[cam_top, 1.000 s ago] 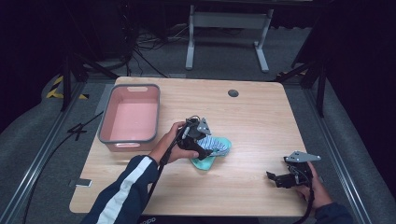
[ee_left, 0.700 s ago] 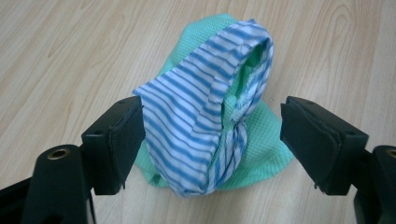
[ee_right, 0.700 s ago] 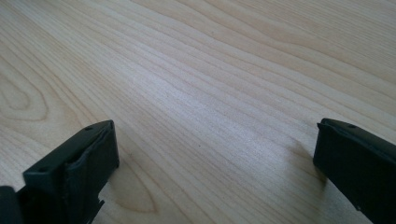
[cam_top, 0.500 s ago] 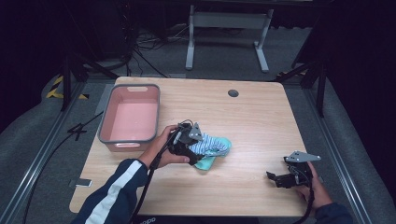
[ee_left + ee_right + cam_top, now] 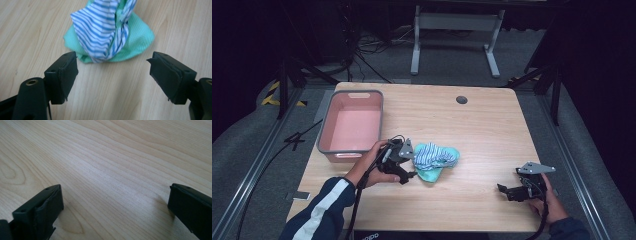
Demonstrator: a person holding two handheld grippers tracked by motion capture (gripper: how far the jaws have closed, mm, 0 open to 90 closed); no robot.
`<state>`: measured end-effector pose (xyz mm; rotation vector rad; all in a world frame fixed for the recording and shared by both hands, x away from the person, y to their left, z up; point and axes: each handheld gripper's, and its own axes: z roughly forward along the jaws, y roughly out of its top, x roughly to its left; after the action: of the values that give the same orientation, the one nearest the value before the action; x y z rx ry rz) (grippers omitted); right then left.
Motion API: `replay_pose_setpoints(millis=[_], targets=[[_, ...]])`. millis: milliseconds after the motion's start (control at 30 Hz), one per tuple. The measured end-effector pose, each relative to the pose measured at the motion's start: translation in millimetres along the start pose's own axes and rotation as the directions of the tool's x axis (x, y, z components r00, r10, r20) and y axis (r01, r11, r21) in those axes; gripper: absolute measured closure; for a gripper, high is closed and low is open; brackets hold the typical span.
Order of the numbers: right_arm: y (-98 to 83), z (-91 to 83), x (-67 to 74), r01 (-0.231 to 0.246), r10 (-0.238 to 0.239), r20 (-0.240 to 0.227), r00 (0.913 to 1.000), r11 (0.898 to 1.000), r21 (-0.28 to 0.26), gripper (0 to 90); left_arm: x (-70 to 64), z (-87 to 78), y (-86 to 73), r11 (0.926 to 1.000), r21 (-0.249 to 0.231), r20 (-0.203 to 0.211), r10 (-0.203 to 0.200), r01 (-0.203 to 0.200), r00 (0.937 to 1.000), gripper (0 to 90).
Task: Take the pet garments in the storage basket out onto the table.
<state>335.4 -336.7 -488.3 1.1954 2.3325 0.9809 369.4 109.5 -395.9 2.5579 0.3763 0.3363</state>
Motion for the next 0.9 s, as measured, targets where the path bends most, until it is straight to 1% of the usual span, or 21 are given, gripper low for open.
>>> replay_pose_setpoints(millis=[100,133,167,200,233,267,300,367,467,600,633,733,800,833,900], targets=[[-0.1,0.2,0.1,-0.001,0.001,0.001,1.0,1.0,-0.002,0.5,-1.1,-3.5,-10.5,0.9999,0.012,-0.005,-0.001,0.001,1.0,22.4],[-0.1,0.2,0.1,-0.001,0.001,0.001,1.0,1.0,-0.002,0.5,-1.1,-3.5,-10.5,0.9999,0.012,-0.005,-0.001,0.001,1.0,22.2],[-0.1,0.2,0.1,-0.001,0.001,0.001,1.0,1.0,-0.002,0.5,-1.4,-5.0,-14.4,0.9997,0.024,-0.013,0.004,-0.004,0.9999,22.2],[0.0,0.1,0.0,0.0,0.0,0.0,1.0,1.0,0.0,0.5,-1.8,-6.3,-17.7,0.9997,0.025,-0.019,0.0,0.0,0.9998,21.9],[0.0,0.1,0.0,0.0,0.0,0.0,1.0,1.0,0.0,0.5,-1.5,-8.1,-20.9,0.9996,0.028,-0.017,0.002,-0.001,0.9999,21.9],[0.0,0.1,0.0,0.0,0.0,0.0,1.0,1.0,0.0,0.5,-1.9,-11.3,-27.3,0.9994,0.034,-0.03,0.002,-0.001,0.9996,21.9],[0.0,0.1,0.0,0.0,0.0,0.0,1.0,1.0,0.0,0.5,-1.9,-11.3,-27.3,0.9994,0.034,-0.03,0.002,-0.001,0.9996,21.8],[0.0,0.0,0.0,0.0,0.0,0.0,1.0,1.0,0.0,0.5,-2.3,-14.0,-34.4,0.9993,0.037,-0.032,-0.002,0.003,0.9995,21.6],[0.0,0.0,0.0,0.0,0.0,0.0,1.0,1.0,0.0,0.5,-2.9,-18.0,-45.9,0.9982,0.059,-0.052,-0.003,0.006,0.9986,21.3],[0.0,0.0,0.0,0.0,0.0,0.0,1.0,1.0,0.0,0.5,-3.0,-21.6,-61.3,0.9976,0.064,-0.058,-0.023,0.027,0.9981,21.1],[0.0,0.0,0.0,0.0,0.0,0.0,1.0,1.0,0.0,0.5,-3.0,-22.3,-65.0,0.9966,0.078,-0.065,-0.022,0.027,0.9976,21.1],[0.0,0.0,0.0,0.0,0.0,0.0,1.0,1.0,0.0,0.5,-3.5,-23.8,-76.1,0.9956,0.09,-0.068,-0.02,0.026,0.9975,21.0],[0.0,0.0,0.0,0.0,0.0,0.0,1.0,1.0,-0.001,0.5,-4.1,-24.9,-83.3,0.9955,0.09,-0.083,-0.022,0.03,0.9963,20.9],[0.0,0.0,0.0,0.0,0.0,0.0,1.0,1.0,0.0,0.5,-4.2,-26.0,-85.9,0.9951,0.092,-0.077,-0.03,0.037,0.9966,20.5],[0.0,0.0,0.0,0.0,0.0,0.0,1.0,1.0,0.0,0.5,-4.6,-27.9,-92.7,0.9956,0.083,-0.088,-0.036,0.044,0.9955,20.4]])
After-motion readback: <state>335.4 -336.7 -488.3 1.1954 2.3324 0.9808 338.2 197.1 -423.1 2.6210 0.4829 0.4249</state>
